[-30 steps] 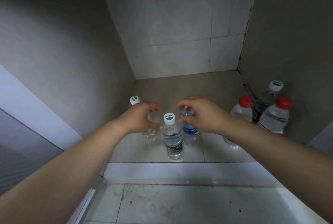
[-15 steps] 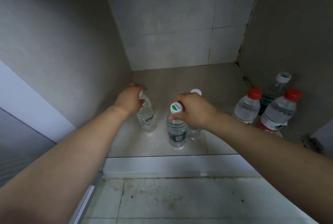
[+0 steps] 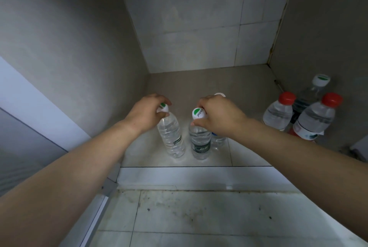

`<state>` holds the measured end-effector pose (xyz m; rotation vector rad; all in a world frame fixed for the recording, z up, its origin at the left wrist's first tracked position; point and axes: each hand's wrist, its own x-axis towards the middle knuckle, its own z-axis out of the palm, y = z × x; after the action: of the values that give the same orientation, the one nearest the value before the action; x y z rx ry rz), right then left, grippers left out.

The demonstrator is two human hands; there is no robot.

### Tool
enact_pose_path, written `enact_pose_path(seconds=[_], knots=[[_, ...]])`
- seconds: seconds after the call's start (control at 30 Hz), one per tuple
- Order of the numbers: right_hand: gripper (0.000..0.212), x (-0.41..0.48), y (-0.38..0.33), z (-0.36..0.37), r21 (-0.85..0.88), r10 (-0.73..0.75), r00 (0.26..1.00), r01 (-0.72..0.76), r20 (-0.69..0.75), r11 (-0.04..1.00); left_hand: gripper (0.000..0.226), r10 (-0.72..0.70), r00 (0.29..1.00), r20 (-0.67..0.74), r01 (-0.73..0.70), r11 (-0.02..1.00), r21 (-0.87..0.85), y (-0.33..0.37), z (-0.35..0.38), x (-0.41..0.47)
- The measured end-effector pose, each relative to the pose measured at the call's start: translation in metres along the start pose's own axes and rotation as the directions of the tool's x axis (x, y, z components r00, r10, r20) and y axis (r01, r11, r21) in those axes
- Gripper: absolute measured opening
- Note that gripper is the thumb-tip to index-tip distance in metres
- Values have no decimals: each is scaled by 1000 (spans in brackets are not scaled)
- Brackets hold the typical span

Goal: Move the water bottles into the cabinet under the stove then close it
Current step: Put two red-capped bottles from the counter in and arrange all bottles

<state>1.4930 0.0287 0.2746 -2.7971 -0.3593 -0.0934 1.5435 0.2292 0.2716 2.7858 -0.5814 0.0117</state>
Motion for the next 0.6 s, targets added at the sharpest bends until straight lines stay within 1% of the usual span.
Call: enact_pose_path(seconds=[0.1, 0.2, 0.3, 0.43, 0.5, 0.6], knots=[[33, 2, 0, -2, -6, -2, 1000, 2, 7, 1000, 31, 21, 1000, 5, -21, 999, -26, 13, 6, -5], [38, 3, -1, 0, 80, -94, 993, 88, 77, 993, 31, -9, 1000, -2, 9, 1000, -14, 19, 9, -8], [39, 0, -1, 1, 86, -158, 981, 149, 110, 985, 35, -46, 999, 20, 46, 999, 2, 19, 6, -10], [28, -13, 6, -1, 113, -177, 981, 168, 75, 979, 41, -54, 998, 44, 55, 998, -20, 28, 2, -12], [29, -23, 17, -6, 126, -154, 986, 146, 59, 981, 39, -41, 997, 61, 44, 998, -35, 37, 4, -11], [34, -37, 36, -21, 139, -126, 992, 123, 15, 983, 36, 14, 997, 77, -12, 999, -32, 53, 8, -10]])
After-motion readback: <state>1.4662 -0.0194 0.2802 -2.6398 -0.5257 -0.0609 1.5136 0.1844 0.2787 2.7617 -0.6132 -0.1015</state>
